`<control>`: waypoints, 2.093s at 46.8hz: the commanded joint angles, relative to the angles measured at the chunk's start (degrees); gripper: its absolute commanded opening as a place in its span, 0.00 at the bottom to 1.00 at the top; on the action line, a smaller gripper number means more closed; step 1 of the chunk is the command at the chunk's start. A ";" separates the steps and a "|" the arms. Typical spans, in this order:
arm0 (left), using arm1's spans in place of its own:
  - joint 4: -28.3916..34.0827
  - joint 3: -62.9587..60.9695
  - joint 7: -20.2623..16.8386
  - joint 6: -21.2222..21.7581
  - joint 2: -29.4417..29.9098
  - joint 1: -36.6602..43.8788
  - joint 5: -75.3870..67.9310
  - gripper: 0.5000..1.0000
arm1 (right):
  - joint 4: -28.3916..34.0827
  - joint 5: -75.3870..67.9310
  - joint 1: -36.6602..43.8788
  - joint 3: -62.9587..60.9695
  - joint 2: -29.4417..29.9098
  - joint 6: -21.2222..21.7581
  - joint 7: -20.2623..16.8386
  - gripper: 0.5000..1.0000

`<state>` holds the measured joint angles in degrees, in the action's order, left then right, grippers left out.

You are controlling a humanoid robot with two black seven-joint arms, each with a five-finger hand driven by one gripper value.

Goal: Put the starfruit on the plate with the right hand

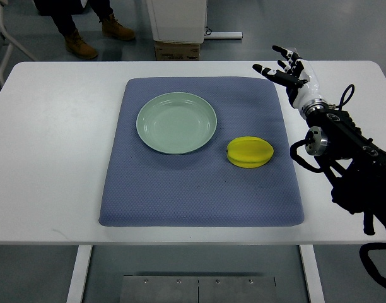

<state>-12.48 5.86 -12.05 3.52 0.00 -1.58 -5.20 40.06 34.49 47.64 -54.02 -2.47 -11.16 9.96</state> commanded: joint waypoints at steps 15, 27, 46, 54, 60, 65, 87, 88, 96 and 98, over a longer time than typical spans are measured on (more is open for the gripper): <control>0.00 -0.06 0.00 0.00 0.00 0.00 0.01 1.00 | -3.23 -0.91 0.61 -0.03 1.50 -0.01 0.41 1.00; 0.00 -0.06 0.00 0.00 0.00 0.00 0.01 1.00 | -3.58 -8.30 1.31 0.05 1.59 -0.01 2.51 1.00; 0.00 -0.06 0.00 0.00 0.00 0.00 0.01 1.00 | -3.14 -8.22 1.49 2.87 0.89 5.09 3.22 1.00; 0.00 0.03 0.00 0.00 0.00 0.00 0.01 1.00 | -3.14 -7.95 1.57 3.13 0.45 5.09 2.78 0.98; 0.00 -0.06 0.00 0.00 0.00 0.00 0.01 1.00 | -3.14 -7.51 1.58 3.92 -0.69 5.09 2.78 0.87; 0.00 -0.06 0.00 0.00 0.00 0.00 0.01 1.00 | -3.14 -7.51 2.63 6.29 -1.66 5.09 3.04 0.82; 0.00 0.03 0.00 0.00 0.00 0.00 0.01 1.00 | 3.01 -2.42 4.21 17.72 -11.68 10.27 3.31 1.00; -0.09 -0.06 0.00 0.00 0.00 0.00 0.01 1.00 | 3.18 -1.98 4.39 17.89 -12.03 10.54 3.40 1.00; 0.00 0.03 0.00 0.00 0.00 0.00 0.01 1.00 | 5.46 1.63 5.27 20.35 -15.28 12.91 3.75 1.00; 0.00 -0.06 0.00 0.00 0.00 0.00 0.01 1.00 | 6.69 1.98 5.79 21.67 -16.16 13.09 3.83 1.00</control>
<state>-12.49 5.82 -12.05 3.52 0.00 -1.58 -5.18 45.31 35.91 52.89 -33.89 -17.52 1.63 13.66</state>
